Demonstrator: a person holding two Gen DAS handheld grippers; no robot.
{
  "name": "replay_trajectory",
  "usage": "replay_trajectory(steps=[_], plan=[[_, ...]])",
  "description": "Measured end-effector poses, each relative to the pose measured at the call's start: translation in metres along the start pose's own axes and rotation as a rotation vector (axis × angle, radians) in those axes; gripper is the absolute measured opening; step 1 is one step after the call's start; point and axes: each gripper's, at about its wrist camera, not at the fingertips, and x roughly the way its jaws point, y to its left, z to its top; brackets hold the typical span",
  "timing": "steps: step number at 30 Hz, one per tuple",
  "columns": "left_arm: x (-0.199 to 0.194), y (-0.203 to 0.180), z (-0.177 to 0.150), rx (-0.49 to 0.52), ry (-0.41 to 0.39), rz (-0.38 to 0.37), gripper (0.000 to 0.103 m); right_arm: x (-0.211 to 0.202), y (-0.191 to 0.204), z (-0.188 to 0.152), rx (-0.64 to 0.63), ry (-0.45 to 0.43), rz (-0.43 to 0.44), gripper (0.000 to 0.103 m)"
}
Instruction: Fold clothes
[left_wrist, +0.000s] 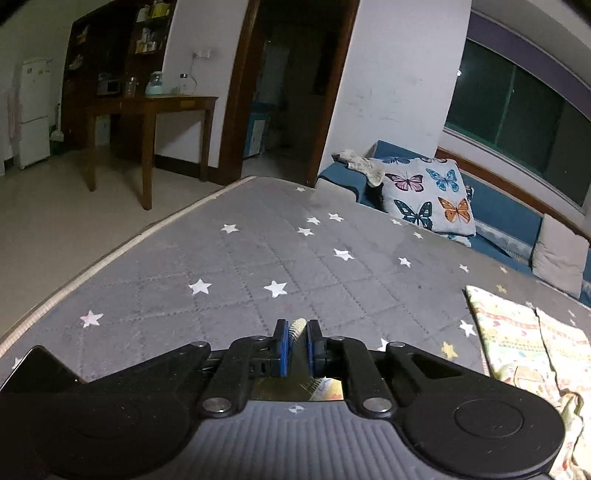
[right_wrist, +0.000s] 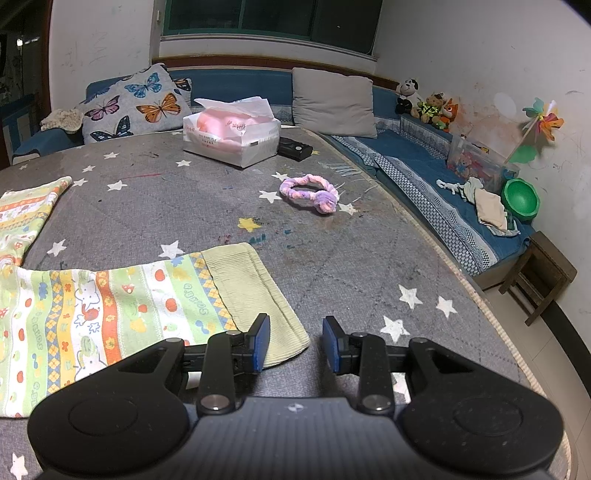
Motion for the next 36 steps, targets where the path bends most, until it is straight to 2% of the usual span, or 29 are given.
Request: replay_trajectory(steps=[3, 4, 6, 9, 11, 14, 17, 19, 22, 25, 29, 34, 36], plan=[[0.001, -0.006, -0.002, 0.043, -0.053, 0.006, 0.012, 0.0, -0.001, 0.0, 0.0, 0.005, -0.006, 0.029], [0.003, -0.011, -0.002, 0.072, -0.047, 0.029, 0.015, 0.0, -0.001, 0.0, -0.003, 0.007, -0.01, 0.029], [0.013, -0.015, -0.003, 0.101, 0.016, 0.092, 0.019, -0.001, -0.001, 0.001, -0.014, 0.013, -0.019, 0.029], [0.012, -0.015, -0.004, 0.103, 0.039, 0.108, 0.023, -0.003, -0.002, 0.0, -0.02, 0.022, -0.028, 0.03], [0.01, -0.017, -0.005, 0.113, 0.051, 0.11, 0.042, -0.007, -0.003, -0.001, -0.018, 0.022, -0.019, 0.03], [-0.008, -0.032, -0.01, 0.183, 0.047, 0.045, 0.044, -0.02, 0.0, -0.002, -0.027, -0.001, 0.02, 0.031], [-0.026, -0.056, -0.023, 0.279, 0.046, -0.043, 0.051, -0.037, 0.013, 0.001, -0.059, -0.036, 0.095, 0.033], [-0.04, -0.075, -0.033, 0.358, 0.045, -0.105, 0.054, -0.05, 0.025, 0.003, -0.098, -0.058, 0.161, 0.045], [-0.063, -0.112, -0.056, 0.487, 0.041, -0.197, 0.061, -0.068, 0.049, 0.006, -0.171, -0.093, 0.251, 0.05], [-0.077, -0.144, -0.071, 0.569, 0.027, -0.266, 0.066, -0.083, 0.077, 0.007, -0.239, -0.114, 0.352, 0.057], [-0.081, -0.179, -0.09, 0.634, 0.015, -0.343, 0.066, -0.097, 0.121, 0.001, -0.324, -0.117, 0.471, 0.059], [-0.083, -0.208, -0.117, 0.803, 0.008, -0.434, 0.066, -0.11, 0.166, -0.013, -0.45, -0.1, 0.59, 0.059], [-0.083, -0.214, -0.125, 0.838, 0.016, -0.451, 0.065, -0.118, 0.181, -0.019, -0.491, -0.106, 0.623, 0.059]])
